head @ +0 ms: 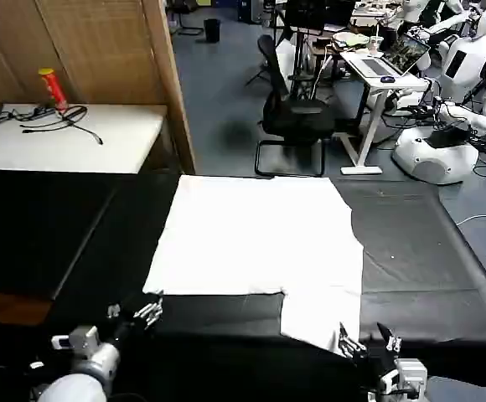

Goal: Fold and organize the clothes.

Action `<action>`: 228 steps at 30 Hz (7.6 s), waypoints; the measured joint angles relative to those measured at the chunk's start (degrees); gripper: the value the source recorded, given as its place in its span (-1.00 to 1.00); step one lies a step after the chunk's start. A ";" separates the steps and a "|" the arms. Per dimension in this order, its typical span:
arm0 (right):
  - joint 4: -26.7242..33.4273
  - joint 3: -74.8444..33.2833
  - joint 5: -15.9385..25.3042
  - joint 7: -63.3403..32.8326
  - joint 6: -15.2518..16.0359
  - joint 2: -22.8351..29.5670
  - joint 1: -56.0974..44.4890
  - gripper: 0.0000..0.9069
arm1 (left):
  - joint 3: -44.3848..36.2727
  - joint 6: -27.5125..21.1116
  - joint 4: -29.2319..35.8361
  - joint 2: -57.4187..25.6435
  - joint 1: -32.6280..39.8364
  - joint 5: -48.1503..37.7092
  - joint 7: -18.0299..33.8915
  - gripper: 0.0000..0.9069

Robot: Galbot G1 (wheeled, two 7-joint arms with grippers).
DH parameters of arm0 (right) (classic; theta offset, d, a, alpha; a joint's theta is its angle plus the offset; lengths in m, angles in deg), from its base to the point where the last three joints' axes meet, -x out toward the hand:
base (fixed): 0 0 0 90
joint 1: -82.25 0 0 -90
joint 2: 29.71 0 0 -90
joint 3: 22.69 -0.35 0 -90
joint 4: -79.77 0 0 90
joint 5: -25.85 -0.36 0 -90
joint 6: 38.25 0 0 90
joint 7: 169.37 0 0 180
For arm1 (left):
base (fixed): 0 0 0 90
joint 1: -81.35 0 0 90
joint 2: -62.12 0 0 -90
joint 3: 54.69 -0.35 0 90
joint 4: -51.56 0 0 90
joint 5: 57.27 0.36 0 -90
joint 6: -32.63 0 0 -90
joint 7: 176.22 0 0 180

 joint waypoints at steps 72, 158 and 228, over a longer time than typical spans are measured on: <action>20.93 0.97 -5.28 3.40 -6.97 -5.24 28.69 -1.00 | -5.32 8.47 -5.78 5.87 11.31 12.30 1.63 -1.00; 2.51 -4.15 -8.13 5.31 8.67 -13.10 6.38 -0.98 | -1.62 -1.79 2.19 -5.62 -0.80 11.27 2.75 -1.00; 75.81 23.09 -11.41 8.65 3.12 -4.54 79.86 0.94 | -19.34 -18.19 -42.80 -8.63 54.57 -9.79 0.09 0.81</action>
